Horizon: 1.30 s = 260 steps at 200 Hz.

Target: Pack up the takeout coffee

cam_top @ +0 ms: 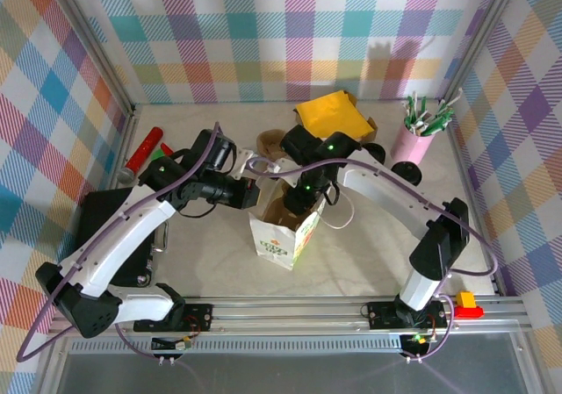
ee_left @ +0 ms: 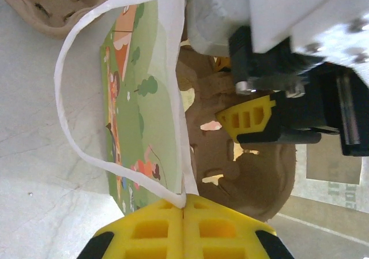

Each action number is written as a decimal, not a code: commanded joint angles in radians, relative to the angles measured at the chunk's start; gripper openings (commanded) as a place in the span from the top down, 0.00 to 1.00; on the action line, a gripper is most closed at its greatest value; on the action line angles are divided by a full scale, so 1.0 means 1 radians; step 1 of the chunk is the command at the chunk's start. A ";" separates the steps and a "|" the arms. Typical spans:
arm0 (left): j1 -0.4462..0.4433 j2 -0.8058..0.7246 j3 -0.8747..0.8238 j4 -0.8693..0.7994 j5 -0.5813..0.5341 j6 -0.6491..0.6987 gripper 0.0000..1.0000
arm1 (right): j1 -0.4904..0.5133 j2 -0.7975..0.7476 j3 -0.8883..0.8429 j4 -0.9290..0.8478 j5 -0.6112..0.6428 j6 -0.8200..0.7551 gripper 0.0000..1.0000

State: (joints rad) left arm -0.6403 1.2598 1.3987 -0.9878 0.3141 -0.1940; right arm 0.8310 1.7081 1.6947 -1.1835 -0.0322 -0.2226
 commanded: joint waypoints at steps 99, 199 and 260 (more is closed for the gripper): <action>-0.009 -0.011 0.017 -0.009 -0.061 -0.024 1.00 | 0.016 -0.025 -0.089 0.043 -0.002 -0.043 0.60; -0.010 -0.007 0.033 -0.024 -0.073 -0.033 1.00 | 0.016 0.013 -0.108 0.068 0.009 -0.049 0.60; -0.010 0.001 0.039 -0.026 -0.073 -0.031 1.00 | 0.025 0.064 -0.098 0.047 0.038 -0.061 0.56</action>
State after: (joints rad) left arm -0.6411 1.2602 1.4082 -0.9951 0.2485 -0.2195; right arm 0.8459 1.7554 1.5730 -1.1049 -0.0071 -0.2680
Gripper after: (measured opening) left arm 0.048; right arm 0.430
